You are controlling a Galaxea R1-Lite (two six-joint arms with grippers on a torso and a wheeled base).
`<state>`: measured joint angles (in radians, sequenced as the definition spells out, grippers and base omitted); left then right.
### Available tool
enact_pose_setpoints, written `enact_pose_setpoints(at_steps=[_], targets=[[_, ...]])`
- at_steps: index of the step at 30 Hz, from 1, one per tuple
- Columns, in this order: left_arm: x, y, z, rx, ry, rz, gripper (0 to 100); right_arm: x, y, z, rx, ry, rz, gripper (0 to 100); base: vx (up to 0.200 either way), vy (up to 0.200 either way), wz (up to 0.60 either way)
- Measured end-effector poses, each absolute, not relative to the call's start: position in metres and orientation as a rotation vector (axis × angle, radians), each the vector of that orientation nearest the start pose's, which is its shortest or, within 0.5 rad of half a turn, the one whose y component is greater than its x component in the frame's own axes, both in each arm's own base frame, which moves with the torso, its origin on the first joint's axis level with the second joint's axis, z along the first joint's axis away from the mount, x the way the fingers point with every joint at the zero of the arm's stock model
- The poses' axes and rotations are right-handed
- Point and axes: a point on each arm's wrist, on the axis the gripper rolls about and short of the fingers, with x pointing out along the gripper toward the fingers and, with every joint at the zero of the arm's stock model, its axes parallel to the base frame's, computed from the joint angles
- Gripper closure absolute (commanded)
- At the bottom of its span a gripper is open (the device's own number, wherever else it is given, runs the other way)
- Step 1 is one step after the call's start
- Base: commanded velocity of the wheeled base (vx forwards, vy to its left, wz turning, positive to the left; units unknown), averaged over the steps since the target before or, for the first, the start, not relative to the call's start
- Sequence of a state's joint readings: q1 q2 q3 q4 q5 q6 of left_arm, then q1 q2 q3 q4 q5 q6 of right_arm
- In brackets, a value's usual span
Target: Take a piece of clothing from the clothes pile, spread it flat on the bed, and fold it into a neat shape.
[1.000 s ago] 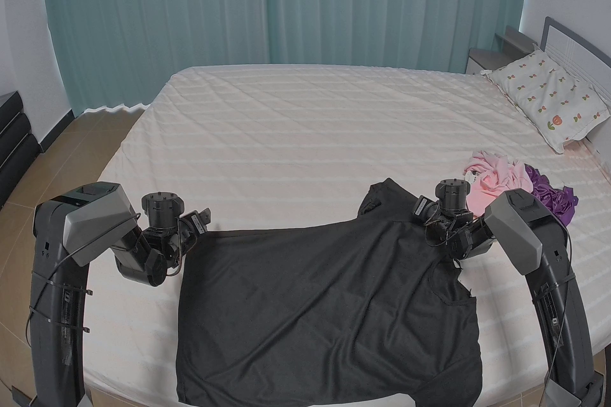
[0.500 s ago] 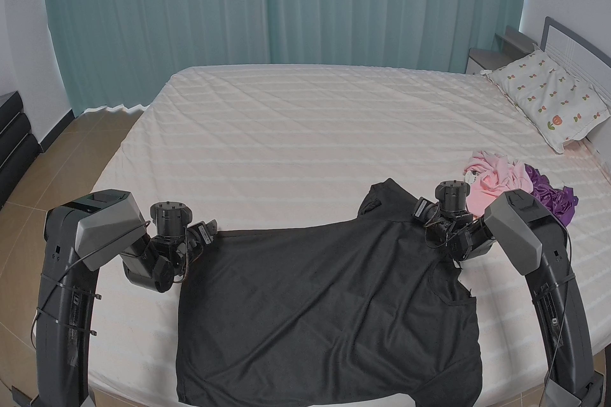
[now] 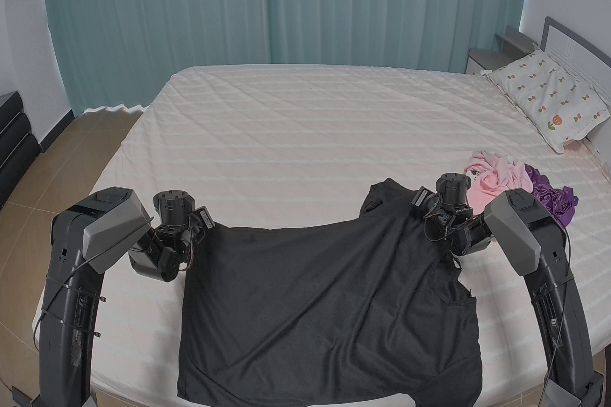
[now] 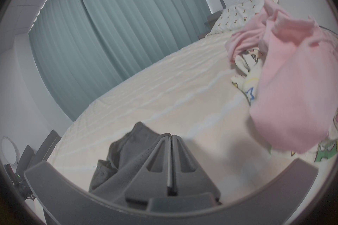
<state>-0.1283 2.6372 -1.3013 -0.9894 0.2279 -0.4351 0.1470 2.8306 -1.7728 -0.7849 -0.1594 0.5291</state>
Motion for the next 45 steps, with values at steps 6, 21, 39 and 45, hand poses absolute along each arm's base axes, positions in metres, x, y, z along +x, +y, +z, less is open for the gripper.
enact_pose_setpoints(at_steps=[6, 21, 39, 45], targets=[[0.485, -0.052, -0.028, -0.371, 0.247, 0.222, 100, 0.546, 0.071, -0.020, 0.503, 0.125, -0.097, 100, 0.000, 0.000, 0.00], [0.503, -0.044, -0.035, -0.365, 0.234, 0.285, 100, 0.556, 0.074, -0.014, 0.492, 0.084, -0.098, 100, 0.000, 0.000, 0.00], [0.507, -0.054, -0.063, -0.327, 0.251, 0.320, 0, 0.552, 0.075, -0.051, 0.397, 0.183, -0.120, 0, 0.000, 0.000, 0.00], [0.507, -0.055, -0.064, -0.327, 0.254, 0.321, 0, 0.550, 0.073, -0.054, 0.388, 0.179, -0.122, 0, 0.000, 0.000, 0.00]])
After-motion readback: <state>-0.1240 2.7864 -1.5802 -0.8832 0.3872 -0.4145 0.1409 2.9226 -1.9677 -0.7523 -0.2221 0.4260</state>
